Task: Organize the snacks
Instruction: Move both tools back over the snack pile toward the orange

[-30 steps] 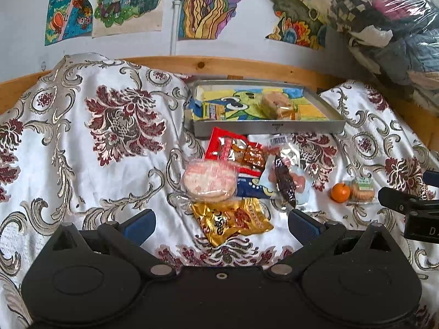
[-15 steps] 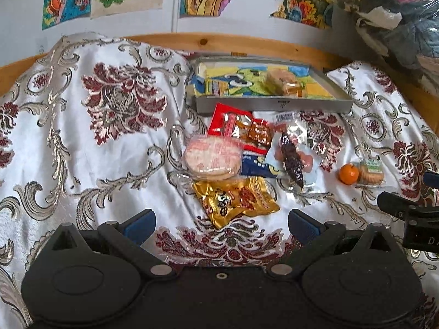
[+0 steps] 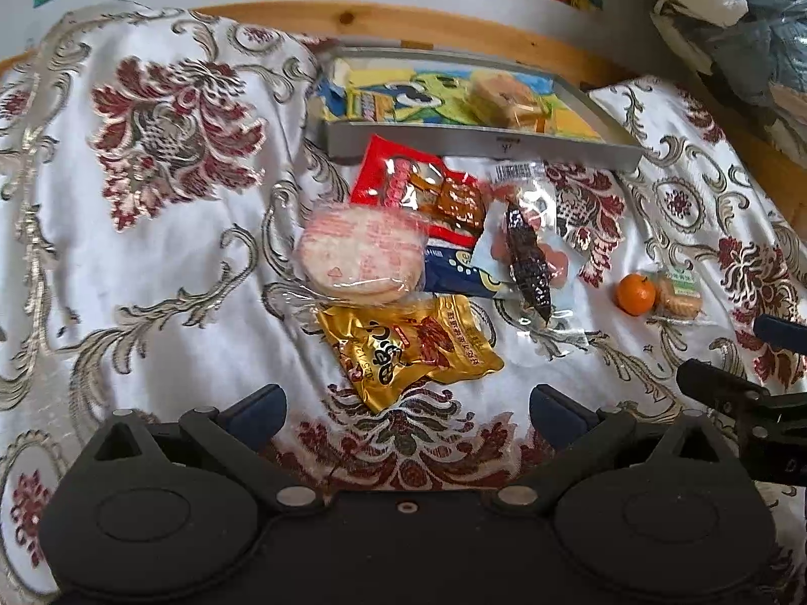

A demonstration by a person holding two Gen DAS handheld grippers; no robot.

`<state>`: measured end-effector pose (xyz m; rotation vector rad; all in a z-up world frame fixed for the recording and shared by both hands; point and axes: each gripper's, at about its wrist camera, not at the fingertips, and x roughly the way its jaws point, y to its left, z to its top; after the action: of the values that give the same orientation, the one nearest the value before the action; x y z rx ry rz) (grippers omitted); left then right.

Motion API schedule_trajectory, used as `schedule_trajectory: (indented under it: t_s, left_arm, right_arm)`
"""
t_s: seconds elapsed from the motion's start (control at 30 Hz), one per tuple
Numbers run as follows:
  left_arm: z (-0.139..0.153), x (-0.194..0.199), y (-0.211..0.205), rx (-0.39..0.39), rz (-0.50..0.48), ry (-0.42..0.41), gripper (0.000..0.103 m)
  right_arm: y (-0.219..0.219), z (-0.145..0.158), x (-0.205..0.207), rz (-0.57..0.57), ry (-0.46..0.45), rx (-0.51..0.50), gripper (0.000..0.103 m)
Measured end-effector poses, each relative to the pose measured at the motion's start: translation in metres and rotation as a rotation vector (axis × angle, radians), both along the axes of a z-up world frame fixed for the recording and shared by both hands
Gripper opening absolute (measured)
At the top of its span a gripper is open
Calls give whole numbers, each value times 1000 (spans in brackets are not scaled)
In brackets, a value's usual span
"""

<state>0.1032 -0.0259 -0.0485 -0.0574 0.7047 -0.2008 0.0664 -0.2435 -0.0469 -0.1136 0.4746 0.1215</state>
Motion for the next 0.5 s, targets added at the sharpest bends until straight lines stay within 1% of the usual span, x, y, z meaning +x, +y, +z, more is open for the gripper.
schedule_trajectory:
  t_s: [0.17, 0.33, 0.43, 0.5]
  left_arm:
    - [-6, 15, 0, 3, -27, 6, 102]
    - [-14, 27, 5, -24, -30, 20, 102]
    - [-17, 32, 9, -42, -26, 28, 102]
    - [-17, 36, 12, -62, -22, 27, 102]
  right_arm:
    - [-2, -4, 13, 32, 21, -3, 103]
    - [-4, -5, 31, 109, 28, -20, 103]
    - [-7, -5, 47, 155, 23, -16, 103]
    - [-10, -6, 59, 190, 27, -32, 103]
